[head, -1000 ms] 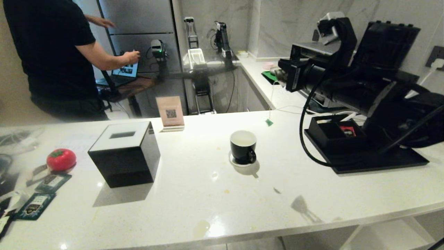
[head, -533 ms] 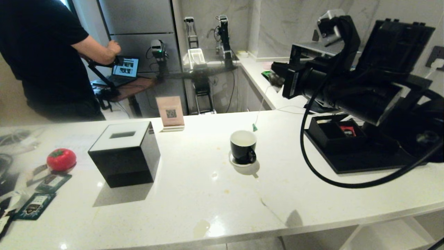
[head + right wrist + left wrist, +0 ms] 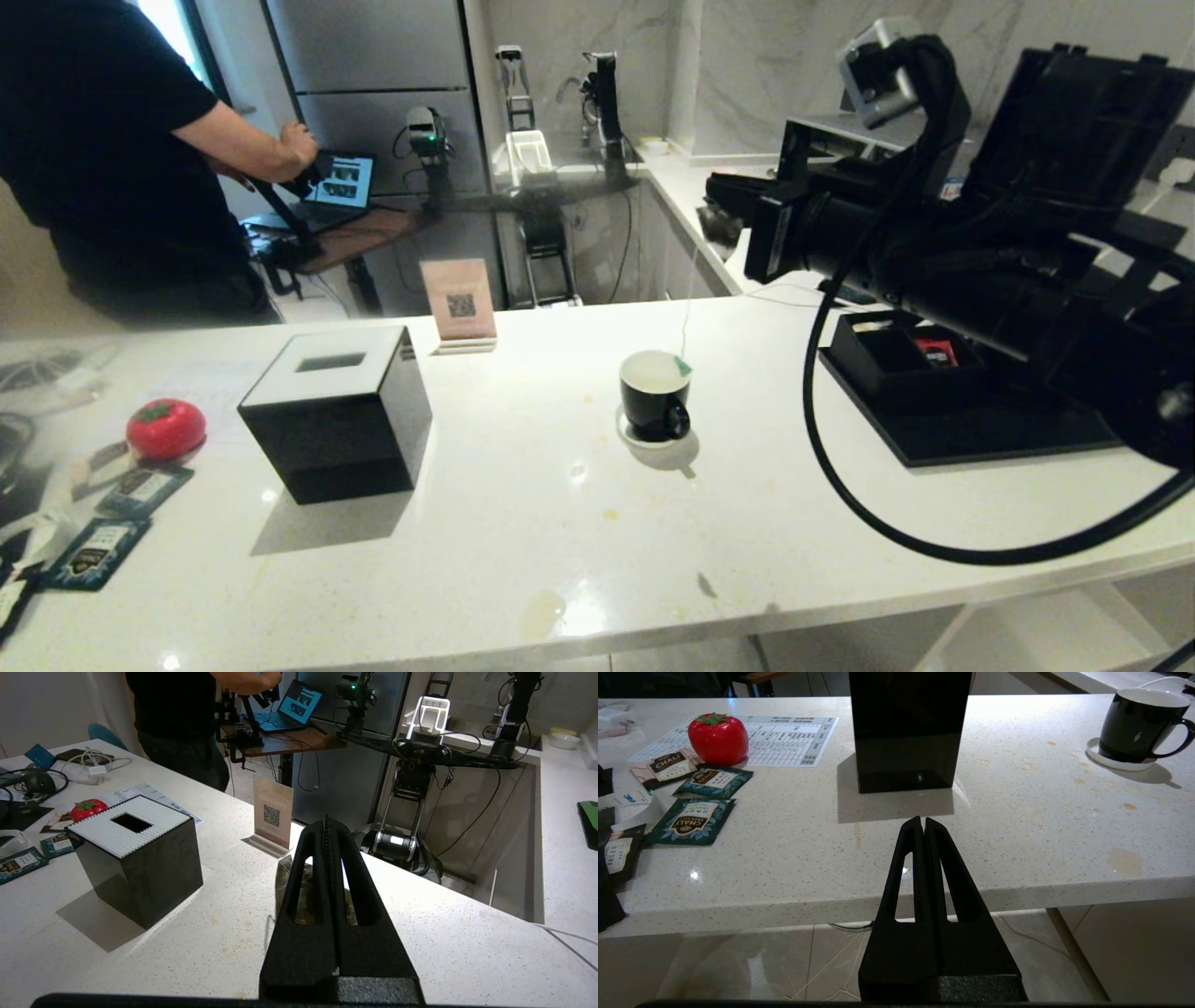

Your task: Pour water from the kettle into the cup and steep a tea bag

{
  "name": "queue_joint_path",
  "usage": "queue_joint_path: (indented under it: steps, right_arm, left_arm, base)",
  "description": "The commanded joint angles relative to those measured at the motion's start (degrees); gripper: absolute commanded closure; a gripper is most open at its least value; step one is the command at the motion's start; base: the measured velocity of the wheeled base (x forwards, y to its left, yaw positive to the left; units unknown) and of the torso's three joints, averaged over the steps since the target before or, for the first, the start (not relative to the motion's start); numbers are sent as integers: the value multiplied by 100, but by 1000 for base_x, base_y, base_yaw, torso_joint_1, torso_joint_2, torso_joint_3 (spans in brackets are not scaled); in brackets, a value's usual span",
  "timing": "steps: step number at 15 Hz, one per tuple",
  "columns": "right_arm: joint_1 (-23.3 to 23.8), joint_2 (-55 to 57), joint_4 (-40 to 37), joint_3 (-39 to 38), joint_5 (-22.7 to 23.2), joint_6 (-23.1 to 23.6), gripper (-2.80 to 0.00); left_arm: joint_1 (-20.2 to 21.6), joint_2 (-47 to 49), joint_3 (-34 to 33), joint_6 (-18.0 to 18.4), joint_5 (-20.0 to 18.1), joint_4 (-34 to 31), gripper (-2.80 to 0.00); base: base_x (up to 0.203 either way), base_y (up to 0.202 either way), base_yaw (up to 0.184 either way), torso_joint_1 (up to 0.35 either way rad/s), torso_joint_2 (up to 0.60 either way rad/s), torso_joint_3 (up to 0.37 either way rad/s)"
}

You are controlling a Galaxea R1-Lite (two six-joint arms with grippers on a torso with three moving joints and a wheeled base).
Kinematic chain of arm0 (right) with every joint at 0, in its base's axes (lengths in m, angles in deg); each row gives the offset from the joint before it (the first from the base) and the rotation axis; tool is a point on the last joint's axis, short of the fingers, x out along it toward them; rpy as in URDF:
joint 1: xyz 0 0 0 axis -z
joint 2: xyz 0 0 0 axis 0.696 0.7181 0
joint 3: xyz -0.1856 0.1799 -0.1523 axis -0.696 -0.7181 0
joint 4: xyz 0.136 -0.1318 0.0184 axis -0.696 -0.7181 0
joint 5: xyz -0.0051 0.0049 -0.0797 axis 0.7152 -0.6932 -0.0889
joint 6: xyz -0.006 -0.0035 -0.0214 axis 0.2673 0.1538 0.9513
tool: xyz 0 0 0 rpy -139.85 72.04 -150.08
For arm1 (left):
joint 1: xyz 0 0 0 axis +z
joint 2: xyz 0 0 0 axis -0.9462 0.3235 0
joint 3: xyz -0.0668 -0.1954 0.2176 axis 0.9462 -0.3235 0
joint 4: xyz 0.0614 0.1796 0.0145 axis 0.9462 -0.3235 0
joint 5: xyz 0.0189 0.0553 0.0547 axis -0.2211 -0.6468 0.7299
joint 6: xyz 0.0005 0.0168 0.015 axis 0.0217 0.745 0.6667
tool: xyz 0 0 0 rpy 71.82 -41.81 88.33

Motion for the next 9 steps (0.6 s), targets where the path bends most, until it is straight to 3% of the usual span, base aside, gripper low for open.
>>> queue_joint_path:
  steps: [1, 9]
  right_arm:
    - [-125, 31, 20, -4, 1, 4, 0]
    - [-576, 261, 29, 57, -17, 13, 0]
  left_arm:
    - [2, 6, 0, -2, 2, 4, 0]
    - [2, 6, 0, -10, -16, 12, 0]
  base:
    - [0, 0, 0, 0, 0, 0]
    - [0, 0, 0, 0, 0, 0]
